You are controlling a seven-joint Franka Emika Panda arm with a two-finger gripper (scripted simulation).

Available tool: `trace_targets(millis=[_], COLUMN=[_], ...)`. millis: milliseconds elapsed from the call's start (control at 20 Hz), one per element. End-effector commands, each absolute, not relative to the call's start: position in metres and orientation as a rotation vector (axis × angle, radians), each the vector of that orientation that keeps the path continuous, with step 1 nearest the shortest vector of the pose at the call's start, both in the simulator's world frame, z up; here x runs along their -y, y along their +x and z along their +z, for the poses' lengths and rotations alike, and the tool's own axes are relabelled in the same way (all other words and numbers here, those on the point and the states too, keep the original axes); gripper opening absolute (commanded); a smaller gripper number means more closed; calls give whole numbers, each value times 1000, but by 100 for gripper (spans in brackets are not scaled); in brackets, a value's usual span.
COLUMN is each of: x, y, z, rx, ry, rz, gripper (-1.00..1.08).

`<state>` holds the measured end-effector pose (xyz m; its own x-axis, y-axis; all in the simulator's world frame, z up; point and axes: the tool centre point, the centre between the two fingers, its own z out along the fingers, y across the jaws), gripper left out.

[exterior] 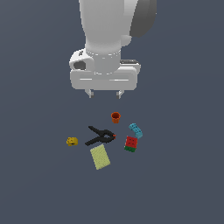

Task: Pick up a designated object from a clutter of objects.

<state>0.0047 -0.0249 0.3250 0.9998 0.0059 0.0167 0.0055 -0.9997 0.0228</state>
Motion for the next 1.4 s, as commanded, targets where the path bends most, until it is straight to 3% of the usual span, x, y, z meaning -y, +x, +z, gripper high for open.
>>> trace_targets(millis=[0,1350], x=[26,45], y=[6,23], z=[321,220], rx=[-44,-951], ry=[3117,2956], rz=[24,-7], gripper=[100,100])
